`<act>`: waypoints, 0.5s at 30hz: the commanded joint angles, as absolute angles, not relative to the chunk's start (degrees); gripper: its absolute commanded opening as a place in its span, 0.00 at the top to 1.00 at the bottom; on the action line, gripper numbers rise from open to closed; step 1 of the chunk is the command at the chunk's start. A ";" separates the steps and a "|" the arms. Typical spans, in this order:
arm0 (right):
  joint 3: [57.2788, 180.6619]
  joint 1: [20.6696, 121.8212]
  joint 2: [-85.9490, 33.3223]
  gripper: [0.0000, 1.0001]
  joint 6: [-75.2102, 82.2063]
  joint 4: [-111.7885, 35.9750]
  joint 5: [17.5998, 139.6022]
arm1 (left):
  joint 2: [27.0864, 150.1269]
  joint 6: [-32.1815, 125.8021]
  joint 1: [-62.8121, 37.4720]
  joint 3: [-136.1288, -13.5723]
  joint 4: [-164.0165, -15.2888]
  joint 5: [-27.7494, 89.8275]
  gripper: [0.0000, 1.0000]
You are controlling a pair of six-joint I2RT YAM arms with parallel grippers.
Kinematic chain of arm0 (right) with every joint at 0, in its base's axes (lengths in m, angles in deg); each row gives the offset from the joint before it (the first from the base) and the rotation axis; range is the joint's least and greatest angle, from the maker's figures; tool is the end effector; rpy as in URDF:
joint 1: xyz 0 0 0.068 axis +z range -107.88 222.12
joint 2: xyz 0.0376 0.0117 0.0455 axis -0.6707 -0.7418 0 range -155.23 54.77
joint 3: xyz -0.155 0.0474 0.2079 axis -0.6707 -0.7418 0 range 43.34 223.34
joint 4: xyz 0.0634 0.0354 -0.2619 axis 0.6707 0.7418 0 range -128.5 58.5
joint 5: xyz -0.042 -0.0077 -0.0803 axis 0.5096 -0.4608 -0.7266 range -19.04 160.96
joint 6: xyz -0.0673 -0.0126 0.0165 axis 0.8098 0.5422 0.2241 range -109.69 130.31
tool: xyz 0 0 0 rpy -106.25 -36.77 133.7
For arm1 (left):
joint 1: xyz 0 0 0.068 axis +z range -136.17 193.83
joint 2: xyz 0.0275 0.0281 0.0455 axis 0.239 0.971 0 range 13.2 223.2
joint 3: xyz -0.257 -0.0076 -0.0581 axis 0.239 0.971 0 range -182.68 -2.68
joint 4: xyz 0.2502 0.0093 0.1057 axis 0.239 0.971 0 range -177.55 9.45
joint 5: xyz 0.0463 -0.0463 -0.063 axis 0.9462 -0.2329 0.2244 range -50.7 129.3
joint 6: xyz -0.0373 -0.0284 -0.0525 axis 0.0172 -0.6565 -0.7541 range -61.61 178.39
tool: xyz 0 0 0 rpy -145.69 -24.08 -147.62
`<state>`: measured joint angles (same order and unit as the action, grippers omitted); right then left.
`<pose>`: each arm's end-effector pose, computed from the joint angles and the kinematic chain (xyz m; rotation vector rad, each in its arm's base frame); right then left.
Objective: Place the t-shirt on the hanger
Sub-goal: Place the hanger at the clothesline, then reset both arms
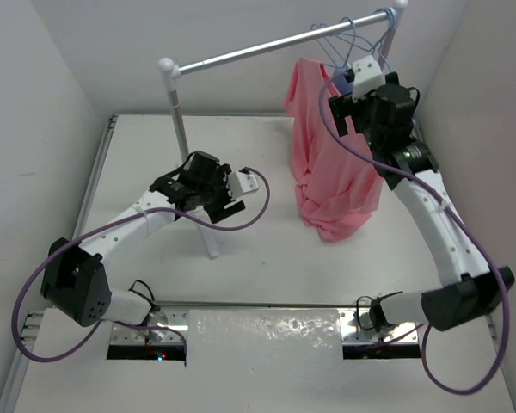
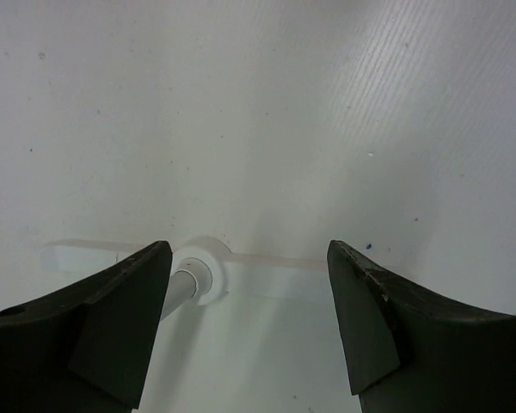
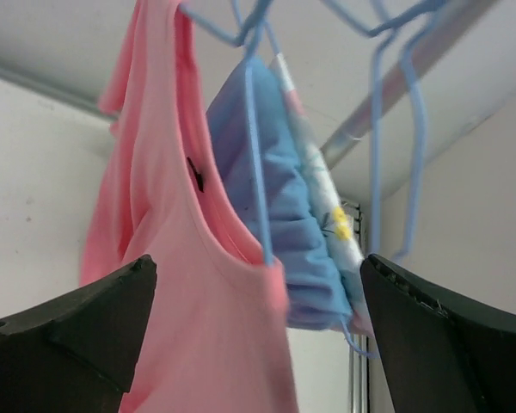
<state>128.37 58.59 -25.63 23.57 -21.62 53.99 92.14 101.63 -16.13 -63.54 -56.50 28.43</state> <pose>0.3444 0.0843 0.4175 -0.2480 1.7631 -0.2236 0.2705 -0.1685 0.2421 1.5055 1.8839 -0.1240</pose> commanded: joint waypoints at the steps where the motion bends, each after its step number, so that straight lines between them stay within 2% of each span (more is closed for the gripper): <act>1: 126.49 58.64 -16.97 0.01 21.66 -28.22 54.52 | 89.23 101.90 -16.23 -63.15 -58.37 29.54 0.30; 5: 117.99 58.64 -6.78 0.01 18.14 -32.34 56.98 | 87.91 101.72 -15.88 -62.45 -58.45 31.74 0.30; 8: 110.53 58.64 1.57 0.01 13.93 -34.89 65.83 | 86.77 100.06 -13.69 -60.26 -60.29 31.40 0.29; 9: 107.87 58.64 3.33 0.01 11.13 -35.94 69.60 | 86.42 99.70 -12.98 -59.29 -61.17 31.22 0.29; 12: 97.24 58.73 7.83 0.01 5.33 -40.60 91.70 | 82.39 99.08 -10.35 -53.06 -66.44 30.34 0.30; 15: 86.61 58.73 8.10 0.01 2.42 -44.02 101.17 | 76.94 102.05 -10.08 -44.71 -69.70 23.34 0.30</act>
<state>95.15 58.63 11.26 9.30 -40.79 83.25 82.30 100.43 -10.64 -49.58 -64.98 29.85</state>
